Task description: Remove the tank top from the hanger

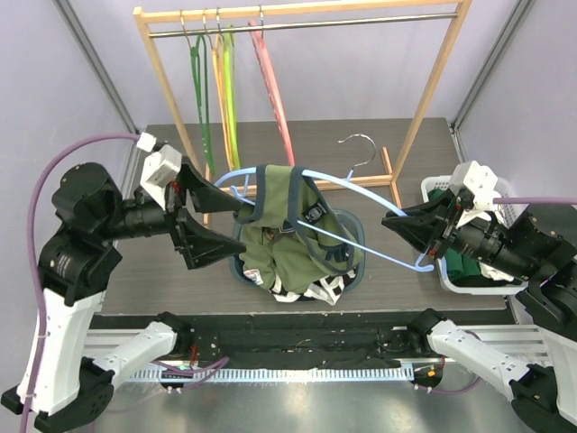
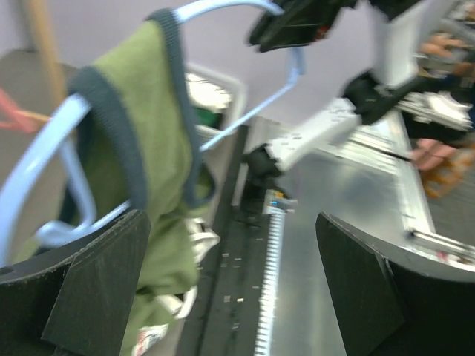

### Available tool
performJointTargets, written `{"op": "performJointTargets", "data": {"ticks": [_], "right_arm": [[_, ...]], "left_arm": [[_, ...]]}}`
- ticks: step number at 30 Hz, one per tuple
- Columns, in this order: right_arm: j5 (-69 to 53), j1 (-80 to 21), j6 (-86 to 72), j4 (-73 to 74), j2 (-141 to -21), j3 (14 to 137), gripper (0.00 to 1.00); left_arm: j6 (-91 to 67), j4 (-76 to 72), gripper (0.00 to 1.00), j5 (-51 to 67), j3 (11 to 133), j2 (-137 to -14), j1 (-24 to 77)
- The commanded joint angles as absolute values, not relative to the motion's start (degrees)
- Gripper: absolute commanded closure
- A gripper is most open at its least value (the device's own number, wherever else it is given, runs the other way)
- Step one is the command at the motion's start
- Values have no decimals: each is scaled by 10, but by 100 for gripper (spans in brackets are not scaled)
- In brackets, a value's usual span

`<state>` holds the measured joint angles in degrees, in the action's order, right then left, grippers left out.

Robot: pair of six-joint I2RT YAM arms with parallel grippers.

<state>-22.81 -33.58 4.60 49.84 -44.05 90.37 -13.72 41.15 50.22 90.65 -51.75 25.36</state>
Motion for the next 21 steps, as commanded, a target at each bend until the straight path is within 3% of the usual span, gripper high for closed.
{"op": "performJointTargets", "data": {"ticks": [1,3,4,5,6,7,8,10,11,13,15,16,17,20,21], "right_arm": [[-234,-335,49,476,-437,926,99],[-230,-335,49,482,-438,932,99],[-229,-335,49,485,-439,934,99],[-227,-335,47,486,-440,938,99],[-225,-335,46,486,-441,937,99],[-224,-335,43,487,-441,937,99],[-222,-335,39,487,-444,938,99],[-220,-335,35,493,-445,939,99],[-217,-335,34,495,-445,937,99],[-211,-335,28,497,-439,934,99],[-210,-335,27,498,-444,939,99],[-211,-335,29,501,-446,947,99],[-210,-335,30,504,-453,954,99],[-218,-335,30,512,-471,973,99],[-220,-335,30,512,-477,975,99]], "left_arm": [[-200,437,0,729,953,-567,250],[-178,494,0,764,981,-586,250],[-172,511,0,883,988,-603,250],[-223,393,0,957,954,-631,261],[-526,271,0,955,908,-640,265],[-586,122,0,953,877,-647,265],[-549,227,0,956,894,-663,258],[-578,188,0,951,913,-647,240],[-625,-5,0,934,907,-629,240],[-679,-164,0,851,875,-575,190],[-618,-112,0,786,874,-515,91],[-495,24,0,749,969,-502,39],[-100,442,0,557,1048,-500,47],[-51,440,0,334,1081,-505,54],[-21,476,0,322,1107,-518,59]]}}
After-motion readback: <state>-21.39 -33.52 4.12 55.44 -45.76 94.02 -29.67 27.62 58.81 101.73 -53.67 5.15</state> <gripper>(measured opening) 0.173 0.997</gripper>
